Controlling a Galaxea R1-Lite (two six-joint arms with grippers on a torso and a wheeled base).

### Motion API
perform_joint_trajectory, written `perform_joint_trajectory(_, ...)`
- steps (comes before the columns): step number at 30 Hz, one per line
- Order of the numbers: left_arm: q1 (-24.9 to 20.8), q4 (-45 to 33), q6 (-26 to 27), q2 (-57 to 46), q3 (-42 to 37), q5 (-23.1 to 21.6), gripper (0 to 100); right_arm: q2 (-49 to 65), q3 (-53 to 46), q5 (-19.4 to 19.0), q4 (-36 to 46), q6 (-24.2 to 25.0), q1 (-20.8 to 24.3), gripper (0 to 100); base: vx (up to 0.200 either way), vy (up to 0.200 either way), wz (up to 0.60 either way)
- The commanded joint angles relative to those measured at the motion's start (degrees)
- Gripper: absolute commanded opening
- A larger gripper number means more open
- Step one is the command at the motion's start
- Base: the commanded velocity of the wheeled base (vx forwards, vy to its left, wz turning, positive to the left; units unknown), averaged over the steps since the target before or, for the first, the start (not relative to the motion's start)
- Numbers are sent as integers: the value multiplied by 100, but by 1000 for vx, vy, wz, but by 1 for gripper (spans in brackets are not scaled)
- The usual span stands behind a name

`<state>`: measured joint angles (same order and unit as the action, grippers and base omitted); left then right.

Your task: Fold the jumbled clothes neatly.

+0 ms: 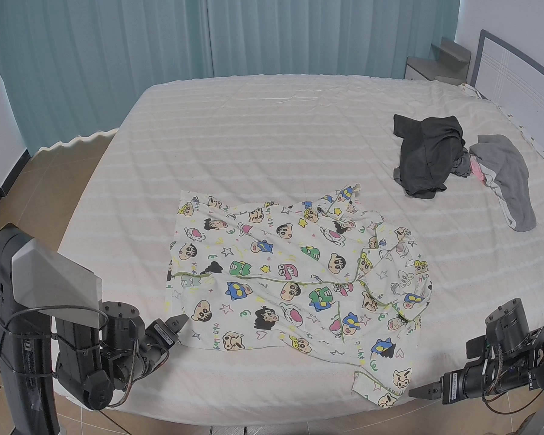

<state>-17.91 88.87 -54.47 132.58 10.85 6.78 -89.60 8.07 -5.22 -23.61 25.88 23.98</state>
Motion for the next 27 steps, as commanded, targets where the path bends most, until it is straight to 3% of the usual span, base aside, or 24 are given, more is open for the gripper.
perform_joint_trajectory(1, -108, -1, 121, 215, 66, 8, 100, 4, 10, 3, -3, 5, 28, 100, 0, 0, 0)
perform_joint_trajectory(2, -108, -1, 165, 259, 102, 25, 100, 4, 2, 3, -3, 5, 28, 100, 0, 0, 0)
perform_joint_trajectory(3, -108, -1, 261, 356, 163, 52, 0, 13, 2, -6, -3, 5, 37, 100, 0, 0, 0)
perform_joint_trajectory(16, -29, 8, 393, 417, 22, 166, 0, 48, -25, 21, -3, -4, 28, 100, 0, 0, 0)
perform_joint_trajectory(27, -11, 25, 903, -242, -988, 351, 0, 180, -95, 74, -3, 5, -7, 100, 0, 0, 0)
